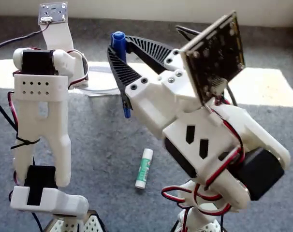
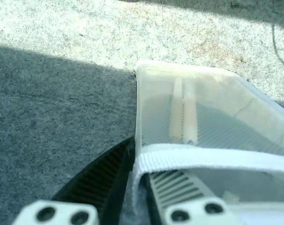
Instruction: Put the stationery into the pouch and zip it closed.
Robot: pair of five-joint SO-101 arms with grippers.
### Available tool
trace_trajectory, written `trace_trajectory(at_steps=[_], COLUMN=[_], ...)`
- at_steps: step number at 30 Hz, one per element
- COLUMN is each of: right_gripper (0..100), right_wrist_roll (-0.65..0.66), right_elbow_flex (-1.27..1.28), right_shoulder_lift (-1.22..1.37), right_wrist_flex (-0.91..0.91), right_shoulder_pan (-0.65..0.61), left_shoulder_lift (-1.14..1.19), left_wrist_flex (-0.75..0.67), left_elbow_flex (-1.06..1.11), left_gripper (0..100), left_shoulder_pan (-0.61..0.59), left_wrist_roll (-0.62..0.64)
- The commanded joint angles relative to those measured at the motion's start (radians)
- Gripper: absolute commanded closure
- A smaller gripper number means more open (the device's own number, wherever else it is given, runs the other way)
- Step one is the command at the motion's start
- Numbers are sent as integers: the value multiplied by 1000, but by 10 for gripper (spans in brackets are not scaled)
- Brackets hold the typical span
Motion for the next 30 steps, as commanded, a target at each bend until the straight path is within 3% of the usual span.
trace_trajectory(at_steps=[1, 7, 16, 25, 30], right_gripper=[995, 995, 995, 995, 995], right_wrist_roll=[5, 5, 9, 9, 5], right_elbow_flex=[-77, -59, 297, 312, 315], right_shoulder_lift=[-64, -88, -243, -214, -168], right_wrist_flex=[21, 21, 13, -10, 19], right_shoulder_pan=[-7, -4, 31, 30, -31], left_shoulder_lift=[5, 5, 7, 7, 7], left_wrist_flex=[6, 6, 6, 6, 6], left_elbow_flex=[-16, -16, -16, -16, -16], left_gripper=[993, 993, 993, 993, 993], left_shoulder_pan=[-10, -10, -10, -10, -10], left_wrist_roll=[-6, -8, -8, -8, -8])
